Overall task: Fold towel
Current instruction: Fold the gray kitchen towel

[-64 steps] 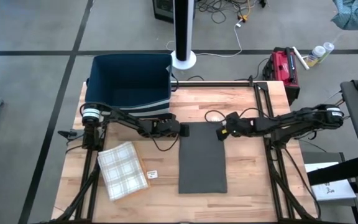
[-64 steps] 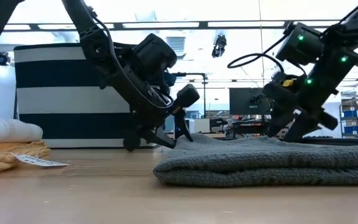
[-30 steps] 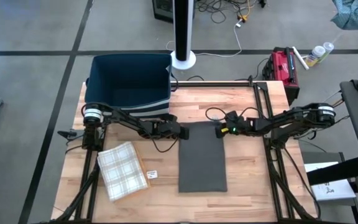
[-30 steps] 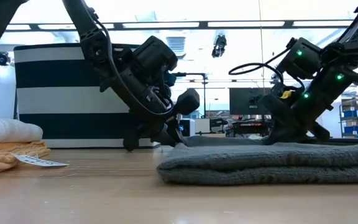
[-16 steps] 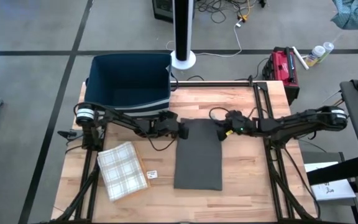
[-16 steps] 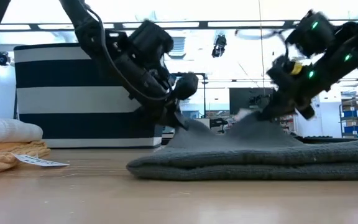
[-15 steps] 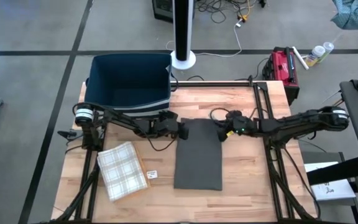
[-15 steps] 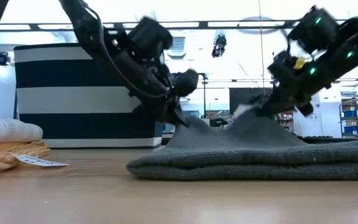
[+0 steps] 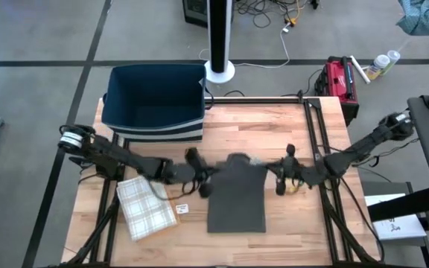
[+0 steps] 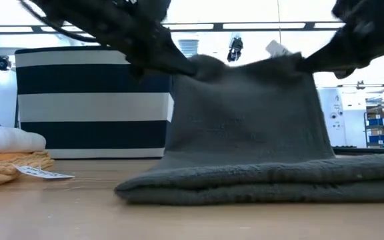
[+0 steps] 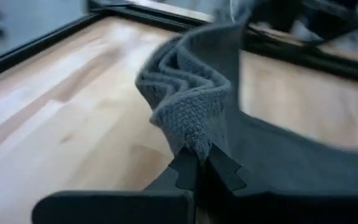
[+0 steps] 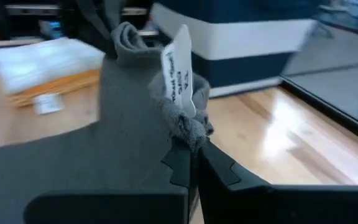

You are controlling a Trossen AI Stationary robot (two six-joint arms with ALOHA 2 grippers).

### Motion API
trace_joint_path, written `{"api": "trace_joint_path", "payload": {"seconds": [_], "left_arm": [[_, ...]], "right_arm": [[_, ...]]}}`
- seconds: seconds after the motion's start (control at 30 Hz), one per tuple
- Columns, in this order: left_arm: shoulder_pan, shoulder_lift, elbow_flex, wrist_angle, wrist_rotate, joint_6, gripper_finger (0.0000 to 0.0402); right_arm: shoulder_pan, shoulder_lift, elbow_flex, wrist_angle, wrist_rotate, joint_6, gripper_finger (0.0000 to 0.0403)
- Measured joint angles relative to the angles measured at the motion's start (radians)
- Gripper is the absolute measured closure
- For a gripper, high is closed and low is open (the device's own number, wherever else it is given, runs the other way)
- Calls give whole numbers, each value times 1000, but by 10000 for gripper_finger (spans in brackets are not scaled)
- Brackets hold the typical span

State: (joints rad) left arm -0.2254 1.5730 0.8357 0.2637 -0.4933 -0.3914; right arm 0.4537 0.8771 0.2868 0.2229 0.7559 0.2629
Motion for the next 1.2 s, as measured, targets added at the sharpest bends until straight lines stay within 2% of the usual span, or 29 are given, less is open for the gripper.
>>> {"api": "trace_joint_path", "payload": {"seconds": [0.17,0.33,0.53,0.7,0.97,1.2], "left_arm": [[-127,17,-4,8,0,93,401],[-216,70,-4,9,4,121,401],[-289,67,0,34,10,121,401],[-359,72,8,36,63,74,401],[-461,192,22,86,66,18,401],[-473,298,96,109,154,14,399]], "right_arm": [[198,103,45,3,101,16,401],[340,316,138,11,130,82,401],[419,584,331,15,134,77,401],[460,724,469,-59,84,86,401],[471,750,492,-262,86,273,401],[471,745,491,-252,48,296,401]]}}
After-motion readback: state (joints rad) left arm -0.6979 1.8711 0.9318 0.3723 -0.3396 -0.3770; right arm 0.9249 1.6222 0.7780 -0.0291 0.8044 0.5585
